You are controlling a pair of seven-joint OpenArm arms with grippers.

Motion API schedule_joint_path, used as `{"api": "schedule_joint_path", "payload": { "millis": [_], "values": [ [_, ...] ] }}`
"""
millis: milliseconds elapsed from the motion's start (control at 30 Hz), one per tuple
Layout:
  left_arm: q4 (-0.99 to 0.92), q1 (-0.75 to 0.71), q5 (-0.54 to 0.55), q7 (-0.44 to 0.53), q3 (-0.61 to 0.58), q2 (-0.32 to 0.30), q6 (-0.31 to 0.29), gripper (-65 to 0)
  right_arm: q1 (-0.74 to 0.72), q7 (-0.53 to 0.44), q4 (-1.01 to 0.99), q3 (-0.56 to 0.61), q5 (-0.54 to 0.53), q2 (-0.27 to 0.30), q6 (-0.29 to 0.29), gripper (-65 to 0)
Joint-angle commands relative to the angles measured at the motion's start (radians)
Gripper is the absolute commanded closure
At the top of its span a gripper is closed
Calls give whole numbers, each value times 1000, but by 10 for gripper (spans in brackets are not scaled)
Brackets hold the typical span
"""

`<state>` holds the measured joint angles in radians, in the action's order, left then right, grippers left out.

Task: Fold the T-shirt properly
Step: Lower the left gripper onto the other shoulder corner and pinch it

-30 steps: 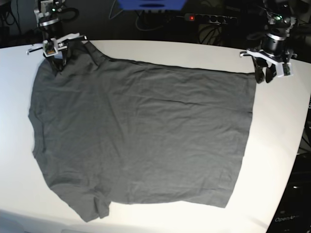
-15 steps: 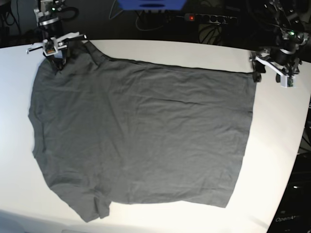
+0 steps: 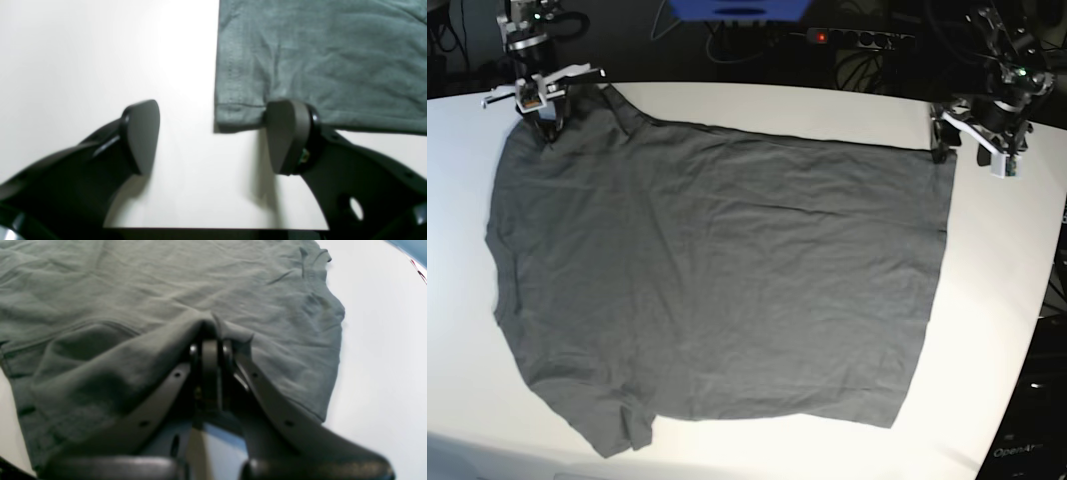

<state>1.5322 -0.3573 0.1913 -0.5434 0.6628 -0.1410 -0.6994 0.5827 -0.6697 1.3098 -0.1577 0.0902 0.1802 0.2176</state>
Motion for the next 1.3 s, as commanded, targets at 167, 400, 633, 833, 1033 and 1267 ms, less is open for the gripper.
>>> {"api": "schedule_joint_path", "payload": {
  "millis": [167, 400, 633, 833, 1033, 1267],
  "values": [
    [-31, 28, 14, 4, -2, 16, 1, -484, 7, -31, 11, -4, -13, 11, -1, -6],
    [-37, 39, 15, -2, -51, 19, 1, -484, 7, -31, 11, -4, -13, 11, -1, -6],
    [-39, 37, 10, -5, -53, 47, 1, -442, 7, -31, 11, -4, -13, 11, -1, -6],
    [-48, 25, 9, -5, -53, 60, 1, -264, 7, -31, 11, -4, -13, 11, -1, -6],
    [-112, 30, 9, -5, -53, 56, 1, -103, 7, -31, 11, -3, -13, 11, -1, -7],
    [-109, 25, 12, -5, -51, 56, 1, -24, 7, -31, 11, -3, -13, 11, -1, -7]
  ]
}}
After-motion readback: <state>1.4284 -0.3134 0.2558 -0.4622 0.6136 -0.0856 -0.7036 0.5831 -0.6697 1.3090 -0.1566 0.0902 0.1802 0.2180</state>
